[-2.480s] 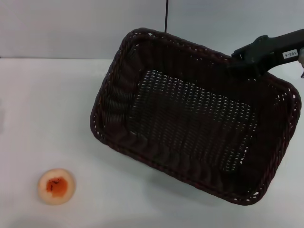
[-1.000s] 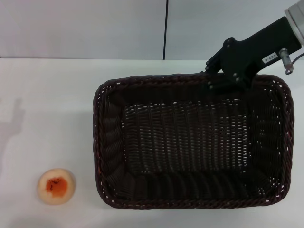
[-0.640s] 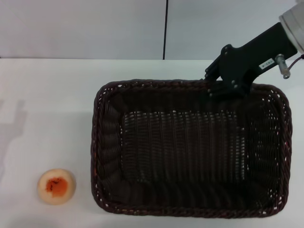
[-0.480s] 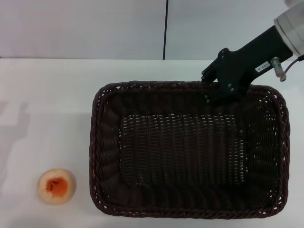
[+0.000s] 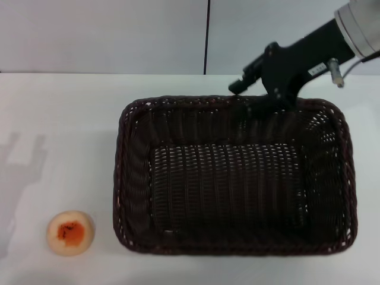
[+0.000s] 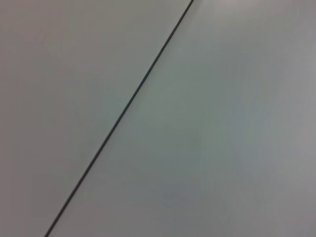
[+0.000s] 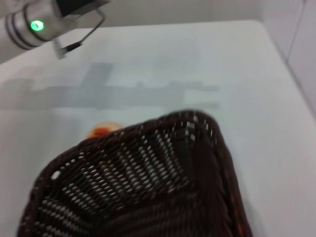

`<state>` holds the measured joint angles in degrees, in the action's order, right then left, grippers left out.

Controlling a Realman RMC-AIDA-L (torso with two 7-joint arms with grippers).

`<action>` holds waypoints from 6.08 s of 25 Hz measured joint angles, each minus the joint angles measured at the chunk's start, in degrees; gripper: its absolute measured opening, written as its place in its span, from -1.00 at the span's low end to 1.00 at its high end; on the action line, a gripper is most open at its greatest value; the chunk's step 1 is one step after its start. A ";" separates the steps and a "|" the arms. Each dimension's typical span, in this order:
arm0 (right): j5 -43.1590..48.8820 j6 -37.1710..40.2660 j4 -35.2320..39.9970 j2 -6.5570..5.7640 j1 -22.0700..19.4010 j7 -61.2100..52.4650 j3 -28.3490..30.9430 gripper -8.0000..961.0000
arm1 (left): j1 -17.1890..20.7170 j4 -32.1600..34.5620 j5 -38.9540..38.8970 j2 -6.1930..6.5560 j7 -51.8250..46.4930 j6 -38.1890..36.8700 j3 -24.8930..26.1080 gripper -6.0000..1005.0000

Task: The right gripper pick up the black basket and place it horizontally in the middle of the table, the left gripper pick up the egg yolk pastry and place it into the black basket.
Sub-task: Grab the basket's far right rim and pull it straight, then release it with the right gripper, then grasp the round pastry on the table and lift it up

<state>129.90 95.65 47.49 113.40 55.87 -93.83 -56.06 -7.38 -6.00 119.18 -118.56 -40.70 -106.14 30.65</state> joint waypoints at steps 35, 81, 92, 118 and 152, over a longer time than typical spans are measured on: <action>-45.52 -6.73 2.77 5.33 -34.32 16.69 19.06 -0.09 | -5.34 12.79 0.01 1.16 -8.10 -5.79 -6.42 0.36; -53.80 -13.52 -26.67 5.05 -35.48 37.55 46.31 -0.09 | -3.47 21.74 0.00 0.65 -0.14 9.22 -36.82 0.63; -53.80 -15.59 -26.85 5.07 -34.74 37.81 45.88 -0.09 | -0.20 22.87 0.00 2.35 -1.64 8.17 -42.46 0.63; -53.78 -15.93 -28.53 4.90 -33.17 40.68 45.75 -0.09 | 1.35 23.96 4.74 2.81 -3.69 11.68 -43.45 0.61; -53.81 -16.64 -30.97 5.16 -31.80 40.75 46.13 -0.09 | -4.02 23.46 4.98 1.84 -7.04 -6.95 -23.29 -0.62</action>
<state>76.09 79.01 16.52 118.56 24.06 -53.08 -9.93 -11.40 17.45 124.16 -116.72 -47.74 -113.10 7.36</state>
